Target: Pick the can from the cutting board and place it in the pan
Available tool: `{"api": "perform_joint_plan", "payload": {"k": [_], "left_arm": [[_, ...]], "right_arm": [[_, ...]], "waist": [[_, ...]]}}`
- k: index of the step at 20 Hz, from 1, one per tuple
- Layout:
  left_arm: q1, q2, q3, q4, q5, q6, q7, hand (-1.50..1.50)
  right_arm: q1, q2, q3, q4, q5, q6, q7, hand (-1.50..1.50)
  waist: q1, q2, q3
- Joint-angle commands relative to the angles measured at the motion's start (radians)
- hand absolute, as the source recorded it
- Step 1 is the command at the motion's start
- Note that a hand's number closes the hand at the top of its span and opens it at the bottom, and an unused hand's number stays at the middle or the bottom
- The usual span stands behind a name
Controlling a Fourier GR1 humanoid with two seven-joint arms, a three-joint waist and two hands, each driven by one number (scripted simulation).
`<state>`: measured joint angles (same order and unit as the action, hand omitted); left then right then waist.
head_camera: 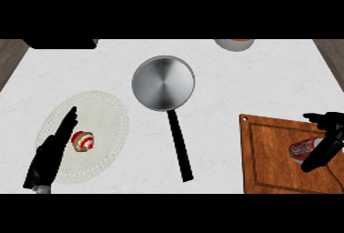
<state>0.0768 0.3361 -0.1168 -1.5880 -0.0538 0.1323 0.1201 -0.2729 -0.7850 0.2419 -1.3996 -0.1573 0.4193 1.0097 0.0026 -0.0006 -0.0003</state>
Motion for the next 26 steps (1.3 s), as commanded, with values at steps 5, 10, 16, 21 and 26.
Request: {"api": "perform_joint_plan", "payload": {"k": [5,10,16,21,26], "left_arm": [[0.037,-0.018,0.02,-0.056,-0.019,-0.022,0.018,0.0],[-0.004,-0.067,0.009,-0.023,-0.067,-0.007,0.042,0.0],[-0.014,-0.014,0.1,-0.042,-0.01,-0.109,0.051,0.0],[0.081,-0.082,0.033,-0.08,-0.093,-0.059,-0.002,0.0],[-0.03,-0.085,0.054,0.016,-0.084,-0.083,-0.002,0.0]], "right_arm": [[0.05,0.055,-0.013,0.019,0.085,0.018,0.04,-1.5],[0.065,0.104,-0.025,0.018,0.134,0.017,0.032,-1.5],[0.044,0.179,-0.095,0.029,0.177,-0.015,0.001,1.5],[0.086,0.242,-0.123,0.057,0.198,-0.03,-0.069,1.5],[-0.076,0.218,-0.049,0.139,0.302,0.061,-0.204,1.5]], "waist": [[0.0,-0.001,0.0],[-0.003,0.0,0.0],[-0.001,0.0,0.0],[0.0,-0.001,0.0],[0.028,0.008,0.001]]}}
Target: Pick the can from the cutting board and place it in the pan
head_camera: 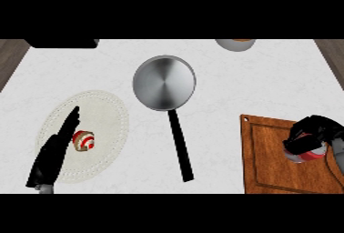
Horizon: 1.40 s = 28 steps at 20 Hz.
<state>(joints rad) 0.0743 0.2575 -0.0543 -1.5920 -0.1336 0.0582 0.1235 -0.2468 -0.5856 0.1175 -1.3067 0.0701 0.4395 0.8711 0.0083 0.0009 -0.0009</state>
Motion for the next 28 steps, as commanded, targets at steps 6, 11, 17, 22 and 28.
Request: {"api": "perform_joint_plan", "payload": {"k": [6,11,17,22,28], "left_arm": [[-0.089,-0.013,-0.033,0.021,-0.008,-0.026,0.008,0.0],[-0.069,-0.026,-0.046,0.036,-0.023,-0.017,-0.007,0.0],[-0.056,0.001,-0.006,0.028,0.005,-0.033,-0.009,0.0],[-0.051,-0.012,-0.019,0.009,-0.014,-0.021,0.005,0.0],[-0.067,-0.016,-0.011,0.0,-0.028,-0.011,0.041,0.0]], "right_arm": [[-0.296,-0.081,0.215,0.065,0.245,0.159,-0.372,1.5],[-0.401,-0.077,0.201,0.119,0.425,-0.122,-0.586,1.5],[-0.461,-0.05,0.158,0.123,0.514,-0.432,-0.878,1.5],[-0.618,0.138,0.166,0.304,0.541,-0.535,-0.951,1.5],[-0.83,0.285,0.103,0.571,0.488,-0.49,-1.024,1.5]], "waist": [[0.086,0.027,0.005],[0.072,0.022,0.006],[0.065,0.02,0.006],[0.057,0.013,0.002],[0.051,0.014,0.002]]}}
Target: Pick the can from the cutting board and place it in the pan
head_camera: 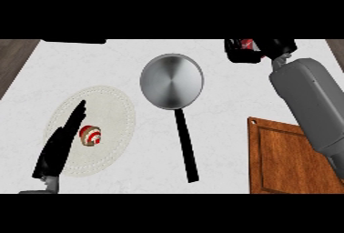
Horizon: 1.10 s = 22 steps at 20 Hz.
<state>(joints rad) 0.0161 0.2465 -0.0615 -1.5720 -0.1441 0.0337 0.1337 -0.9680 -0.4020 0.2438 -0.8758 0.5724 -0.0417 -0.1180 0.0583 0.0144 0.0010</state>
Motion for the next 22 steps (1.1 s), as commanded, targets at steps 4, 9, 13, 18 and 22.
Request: {"api": "perform_joint_plan", "payload": {"k": [4,9,13,18,22], "left_arm": [[-0.02,0.001,0.005,0.004,-0.003,-0.011,0.01,0.0],[-0.004,-0.011,-0.012,-0.007,-0.014,-0.012,-0.003,0.0],[-0.043,-0.018,-0.011,0.019,-0.026,-0.003,-0.006,0.0],[-0.002,-0.007,-0.014,-0.045,-0.02,-0.016,-0.001,0.0],[-0.055,-0.033,-0.045,-0.02,-0.029,-0.021,0.014,0.0]], "right_arm": [[-0.208,0.222,-0.028,0.294,0.001,-0.028,-0.031,1.5],[-0.264,0.315,-0.083,0.476,-0.02,-0.069,-0.06,1.5],[-0.301,0.38,-0.065,0.583,0.021,-0.108,-0.061,1.5],[-0.342,0.4,-0.02,0.679,0.073,-0.097,-0.045,1.5],[-0.305,0.401,-0.059,0.718,-0.019,0.033,-0.041,1.5]], "waist": [[0.006,0.005,-0.001],[0.015,0.012,-0.001],[0.028,0.021,-0.002],[0.064,0.027,-0.002],[0.092,0.041,-0.002]]}}
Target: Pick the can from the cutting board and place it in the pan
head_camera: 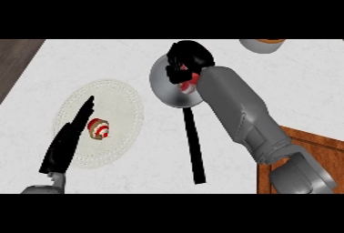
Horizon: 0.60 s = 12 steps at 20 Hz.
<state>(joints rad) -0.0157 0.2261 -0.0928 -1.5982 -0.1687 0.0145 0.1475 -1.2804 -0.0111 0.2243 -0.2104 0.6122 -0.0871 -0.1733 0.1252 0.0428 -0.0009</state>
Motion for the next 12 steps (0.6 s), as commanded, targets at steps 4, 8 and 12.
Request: {"api": "perform_joint_plan", "payload": {"k": [4,8,12], "left_arm": [[-0.038,-0.012,-0.023,-0.001,-0.003,-0.015,0.017,0.0],[-0.044,-0.022,-0.023,0.027,-0.007,-0.009,0.0,0.0],[-0.081,-0.025,-0.027,0.022,-0.018,-0.005,0.047,0.0]], "right_arm": [[0.04,0.011,-0.122,0.093,-0.169,0.152,0.085,-1.5],[0.06,0.011,-0.205,0.047,-0.274,0.116,-0.004,-1.5],[0.046,0.011,-0.265,0.013,-0.344,0.023,-0.07,-1.5]], "waist": [[0.043,0.011,0.001],[0.035,0.008,0.002],[0.027,0.006,0.004]]}}
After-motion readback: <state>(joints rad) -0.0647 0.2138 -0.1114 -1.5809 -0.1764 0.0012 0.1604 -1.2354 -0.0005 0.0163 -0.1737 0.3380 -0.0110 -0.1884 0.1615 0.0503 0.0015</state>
